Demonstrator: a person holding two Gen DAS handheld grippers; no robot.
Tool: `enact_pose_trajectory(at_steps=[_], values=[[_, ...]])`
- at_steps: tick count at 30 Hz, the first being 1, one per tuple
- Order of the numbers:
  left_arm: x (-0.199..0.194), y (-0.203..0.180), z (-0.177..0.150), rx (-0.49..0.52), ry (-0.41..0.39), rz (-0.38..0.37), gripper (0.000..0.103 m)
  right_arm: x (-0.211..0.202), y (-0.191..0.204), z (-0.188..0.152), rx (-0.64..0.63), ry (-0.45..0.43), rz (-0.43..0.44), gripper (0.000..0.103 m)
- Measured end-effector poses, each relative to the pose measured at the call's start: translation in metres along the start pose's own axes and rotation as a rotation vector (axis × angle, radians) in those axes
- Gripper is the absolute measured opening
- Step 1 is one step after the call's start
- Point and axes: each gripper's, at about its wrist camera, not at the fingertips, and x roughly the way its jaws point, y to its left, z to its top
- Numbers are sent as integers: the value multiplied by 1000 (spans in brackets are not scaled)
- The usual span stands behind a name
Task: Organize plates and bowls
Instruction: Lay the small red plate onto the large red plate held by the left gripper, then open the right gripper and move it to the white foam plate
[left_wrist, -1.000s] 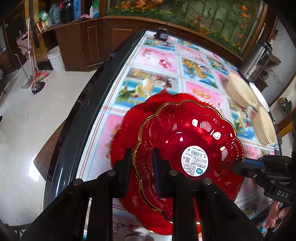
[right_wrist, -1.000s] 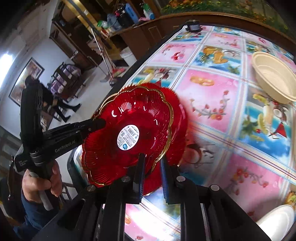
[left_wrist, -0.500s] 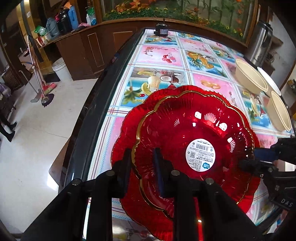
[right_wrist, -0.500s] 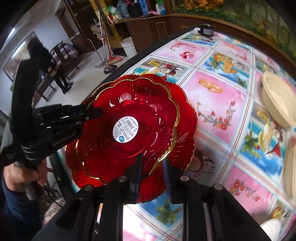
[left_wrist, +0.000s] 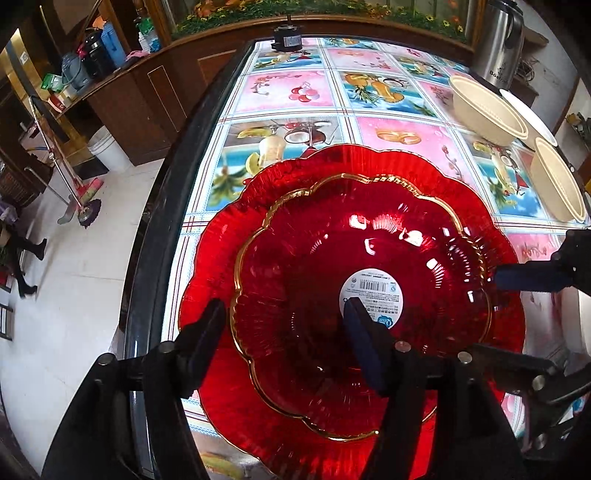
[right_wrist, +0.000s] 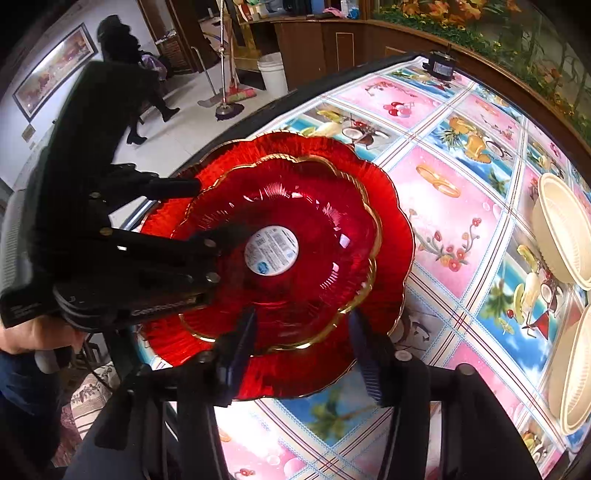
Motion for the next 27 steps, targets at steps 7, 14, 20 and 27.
enact_pose_trajectory(at_steps=[7,14,20,27], values=[[-11,10,-4,-47,-32,-20,66,-22,-15,-8,57,-68,49,53],[-25,20,-10,-121,-72,-58,66,-41,-34,-27,138,-138,149,54],[-41,11,-12,-152,-119,-110,66,-56,-47,-48,178,-213,193,54],[-66,-33,-9,-99,-179,-190,69,-95,-74,-86,230,-365,181,56]])
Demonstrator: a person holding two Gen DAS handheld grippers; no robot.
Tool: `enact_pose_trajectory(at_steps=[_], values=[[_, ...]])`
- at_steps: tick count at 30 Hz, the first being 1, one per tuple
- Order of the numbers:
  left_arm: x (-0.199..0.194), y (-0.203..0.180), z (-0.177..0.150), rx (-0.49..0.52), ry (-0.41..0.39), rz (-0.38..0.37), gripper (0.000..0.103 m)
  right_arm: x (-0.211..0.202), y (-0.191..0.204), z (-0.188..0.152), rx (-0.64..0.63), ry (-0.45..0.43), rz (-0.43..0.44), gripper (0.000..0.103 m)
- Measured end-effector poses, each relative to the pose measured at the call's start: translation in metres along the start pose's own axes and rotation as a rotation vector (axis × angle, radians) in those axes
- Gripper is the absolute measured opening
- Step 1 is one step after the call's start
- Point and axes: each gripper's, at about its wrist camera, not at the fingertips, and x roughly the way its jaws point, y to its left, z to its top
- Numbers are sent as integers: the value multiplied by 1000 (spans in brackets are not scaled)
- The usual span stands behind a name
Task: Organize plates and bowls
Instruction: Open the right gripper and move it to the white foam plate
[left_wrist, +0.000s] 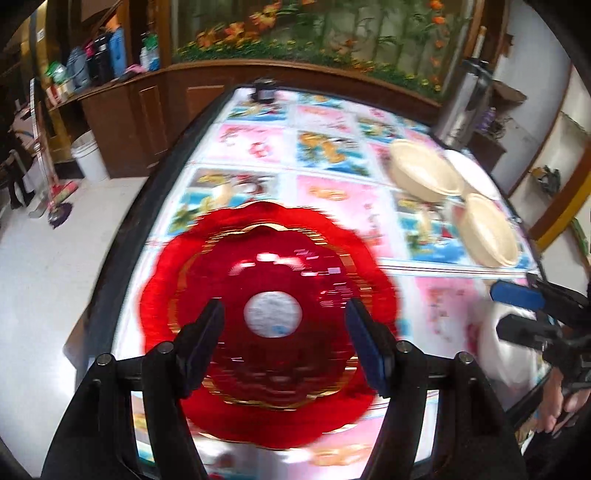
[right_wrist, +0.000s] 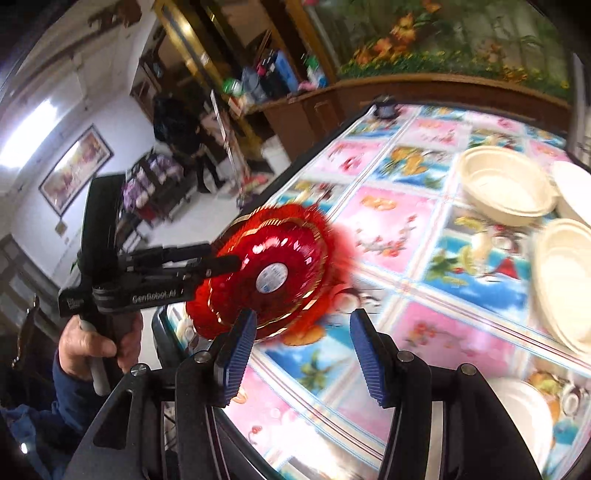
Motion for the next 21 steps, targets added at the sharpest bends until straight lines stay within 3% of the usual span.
enact_pose_trajectory(at_steps=[3,10,15,21], values=[[-1,-31,-1,50,-5,-50,70,-27,-20,-10,45,-84,-41,63],[11,-100,-5,151,21,-175,70,-93,-74,-48,166,-194,-150,64],[21,-135,-18,191,48,-254,70,-126,-102,-85,207,-198,-255,65],[32,-159,-34,215,85,-306,67,-121,-138,-126,353,-132,-187,60]])
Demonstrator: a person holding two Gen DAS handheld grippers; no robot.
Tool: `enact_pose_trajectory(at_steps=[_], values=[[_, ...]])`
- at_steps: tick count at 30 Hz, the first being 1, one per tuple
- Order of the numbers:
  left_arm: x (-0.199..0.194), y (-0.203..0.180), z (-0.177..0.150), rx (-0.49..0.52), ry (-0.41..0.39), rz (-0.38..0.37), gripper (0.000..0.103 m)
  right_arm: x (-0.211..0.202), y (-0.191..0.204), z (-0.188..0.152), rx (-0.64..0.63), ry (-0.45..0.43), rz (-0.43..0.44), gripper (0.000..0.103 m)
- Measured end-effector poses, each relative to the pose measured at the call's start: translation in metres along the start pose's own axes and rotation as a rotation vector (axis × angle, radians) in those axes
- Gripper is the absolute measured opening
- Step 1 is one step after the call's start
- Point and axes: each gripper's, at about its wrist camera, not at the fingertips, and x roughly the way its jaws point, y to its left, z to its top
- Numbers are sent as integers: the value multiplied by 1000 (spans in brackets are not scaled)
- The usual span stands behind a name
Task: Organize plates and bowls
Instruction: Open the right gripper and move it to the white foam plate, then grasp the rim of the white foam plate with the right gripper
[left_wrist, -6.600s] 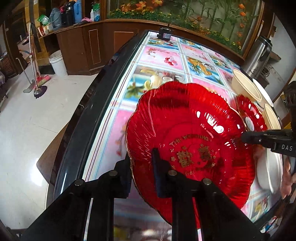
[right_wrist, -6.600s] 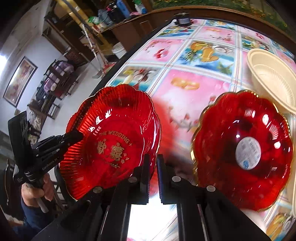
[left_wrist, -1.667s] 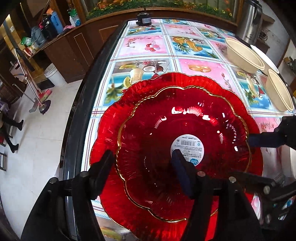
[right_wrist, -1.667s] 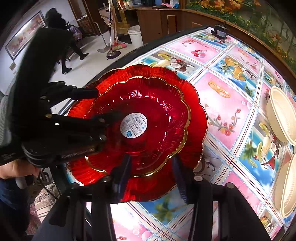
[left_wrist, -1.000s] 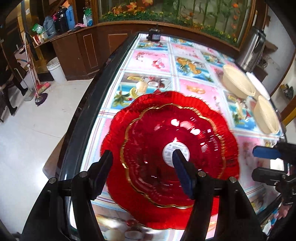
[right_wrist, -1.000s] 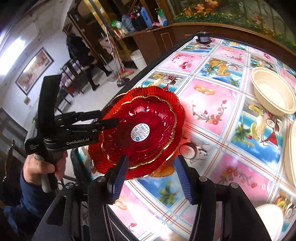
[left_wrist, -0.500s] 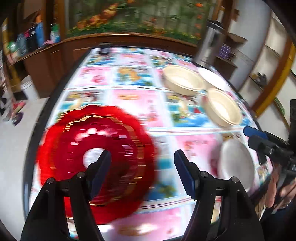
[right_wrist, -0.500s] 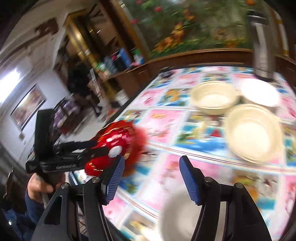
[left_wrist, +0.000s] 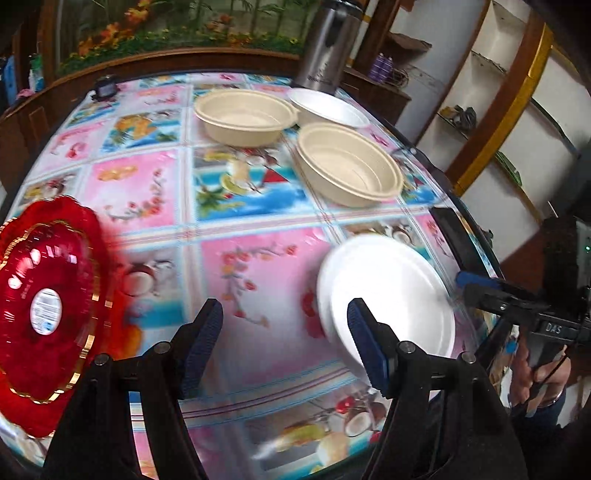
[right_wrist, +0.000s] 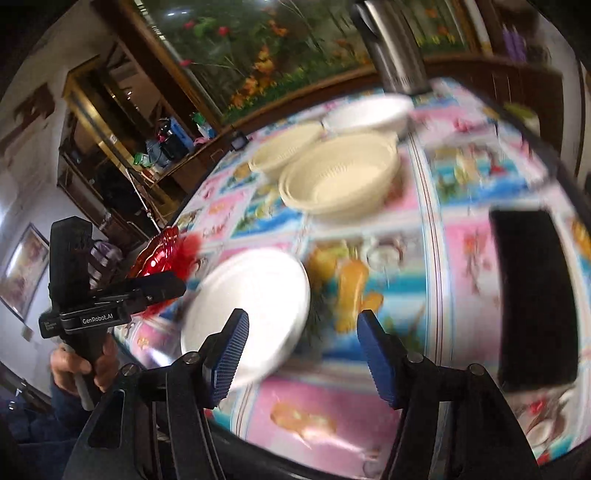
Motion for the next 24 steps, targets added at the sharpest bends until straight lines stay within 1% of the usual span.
enact_pose_trajectory(at_steps=[1,2,3,4,5,6,8,9,13,16,19,24], values=[[3,-3,-1,5,6,-2,63,2,-4,-2,19,4,21,58],[5,-4,-1,6,9,-1,61,6,-3,-3,24,11,33,55],[7,-6,-2,7,13,-3,56,6,-3,-4,24,18,41,53],[11,-8,-3,14,18,-6,45,9,-1,-4,22,24,52,50],[14,-10,-3,23,25,-2,39,13,0,-4,23,33,59,40],[19,-13,-5,35,38,4,33,16,1,-4,24,45,58,26],[23,-20,-9,55,43,-8,25,22,3,-6,34,53,72,14],[23,-24,-10,75,39,-8,19,23,3,-6,38,49,73,14],[21,-37,-12,136,2,48,19,20,9,-2,24,28,58,13],[20,-33,-11,127,0,39,19,20,11,1,21,16,48,13],[20,-30,-10,123,-5,63,19,25,15,5,12,21,46,13],[13,-23,-8,117,-45,119,19,31,29,12,-28,18,32,14]])
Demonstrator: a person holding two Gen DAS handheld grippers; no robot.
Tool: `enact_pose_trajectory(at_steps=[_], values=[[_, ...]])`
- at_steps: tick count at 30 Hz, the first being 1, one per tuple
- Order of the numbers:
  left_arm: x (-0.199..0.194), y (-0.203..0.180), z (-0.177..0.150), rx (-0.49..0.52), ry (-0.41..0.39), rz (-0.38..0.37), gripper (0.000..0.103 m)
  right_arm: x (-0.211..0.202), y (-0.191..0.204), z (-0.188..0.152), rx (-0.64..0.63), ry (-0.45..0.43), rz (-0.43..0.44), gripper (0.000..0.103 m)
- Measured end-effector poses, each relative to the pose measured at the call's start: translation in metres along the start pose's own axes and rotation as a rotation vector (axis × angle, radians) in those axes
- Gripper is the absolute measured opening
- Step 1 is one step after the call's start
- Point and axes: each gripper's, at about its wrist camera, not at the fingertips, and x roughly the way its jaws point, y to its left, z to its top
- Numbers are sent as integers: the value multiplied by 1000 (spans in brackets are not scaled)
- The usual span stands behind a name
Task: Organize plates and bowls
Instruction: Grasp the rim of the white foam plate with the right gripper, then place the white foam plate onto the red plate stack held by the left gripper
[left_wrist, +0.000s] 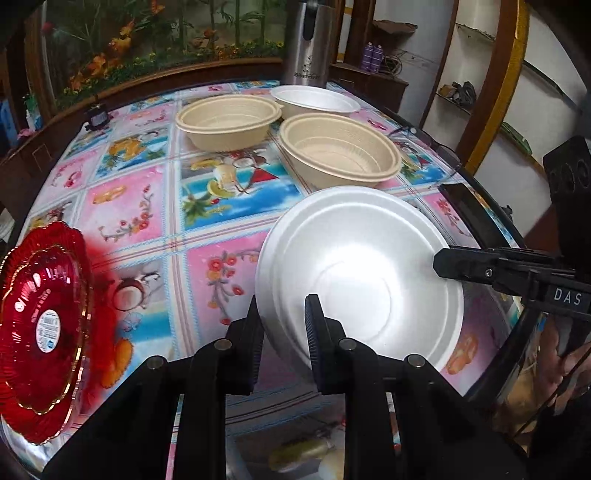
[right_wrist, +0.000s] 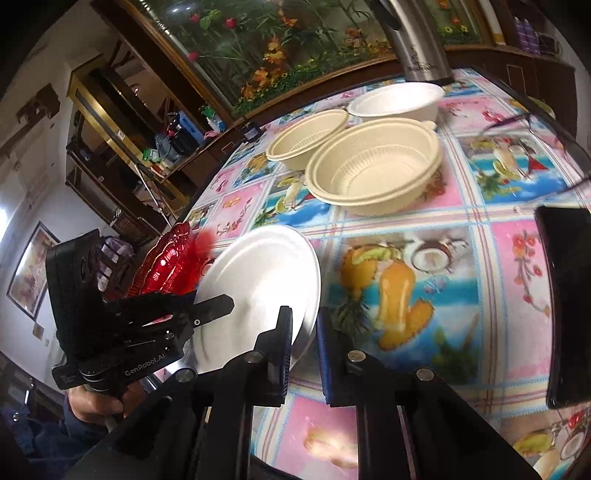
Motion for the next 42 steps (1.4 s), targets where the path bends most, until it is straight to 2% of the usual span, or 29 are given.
enact_pose_trajectory(at_steps=[10,25,42], values=[[-12,17,0,-5,-70,98,19,20,24,11,-45,11,-4,14],[-28,42,-6,-52,-120,127,19,33,57,16,-109,22,-17,17],[-54,77,-8,-132,-179,175,19,42,104,32,-213,12,6,17]])
